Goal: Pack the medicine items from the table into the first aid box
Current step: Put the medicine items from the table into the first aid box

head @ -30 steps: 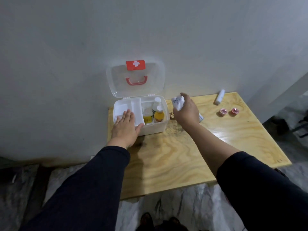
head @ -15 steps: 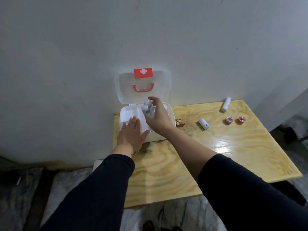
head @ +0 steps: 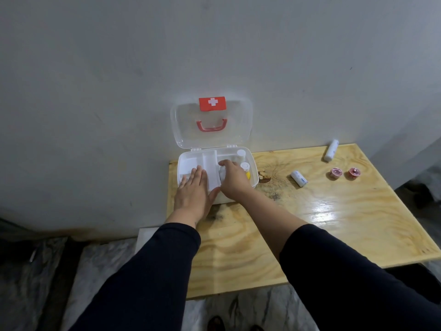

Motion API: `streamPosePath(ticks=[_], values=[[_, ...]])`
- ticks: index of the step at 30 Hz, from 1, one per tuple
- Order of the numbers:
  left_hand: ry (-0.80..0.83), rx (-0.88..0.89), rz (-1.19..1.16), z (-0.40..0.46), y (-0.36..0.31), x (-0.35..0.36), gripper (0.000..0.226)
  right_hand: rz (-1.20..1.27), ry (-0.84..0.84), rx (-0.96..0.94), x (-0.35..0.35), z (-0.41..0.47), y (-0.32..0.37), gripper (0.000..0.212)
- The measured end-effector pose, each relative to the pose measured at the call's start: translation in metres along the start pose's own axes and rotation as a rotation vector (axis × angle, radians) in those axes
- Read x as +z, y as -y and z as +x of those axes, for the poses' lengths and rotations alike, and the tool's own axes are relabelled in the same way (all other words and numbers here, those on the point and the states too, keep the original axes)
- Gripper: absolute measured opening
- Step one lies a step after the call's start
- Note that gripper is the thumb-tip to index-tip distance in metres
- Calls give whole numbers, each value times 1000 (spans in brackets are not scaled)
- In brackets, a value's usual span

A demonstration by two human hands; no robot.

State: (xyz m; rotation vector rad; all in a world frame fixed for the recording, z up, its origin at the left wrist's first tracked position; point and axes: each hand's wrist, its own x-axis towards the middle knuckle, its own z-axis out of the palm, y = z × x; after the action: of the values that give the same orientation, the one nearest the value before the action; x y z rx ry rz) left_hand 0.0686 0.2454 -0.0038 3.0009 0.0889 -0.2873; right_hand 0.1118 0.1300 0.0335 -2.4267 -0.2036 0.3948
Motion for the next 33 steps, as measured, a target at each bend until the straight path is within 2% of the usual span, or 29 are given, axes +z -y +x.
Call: streamPosePath(ticks=[9,13,16,21,28,33], values=[[32,-5,39,1,-3,-19,72,12,-54,-44,-24,-3,9,66],[55,-19,20,6,-13,-54,60,78,-190,-72,-52,-7,10,54],[-2,24,-4,16,-29,-78,45,104,-249,-52,-73,-9,-1,44],[-56,126,-48,37,-79,-87,36,112,-322,61,-106,-12,-47,41],[93,243,9,71,-157,-64,41,44,-343,285,-156,-9,-137,43],[194,270,87,102,-200,-57,35,2,-277,398,-189,9,-198,46]])
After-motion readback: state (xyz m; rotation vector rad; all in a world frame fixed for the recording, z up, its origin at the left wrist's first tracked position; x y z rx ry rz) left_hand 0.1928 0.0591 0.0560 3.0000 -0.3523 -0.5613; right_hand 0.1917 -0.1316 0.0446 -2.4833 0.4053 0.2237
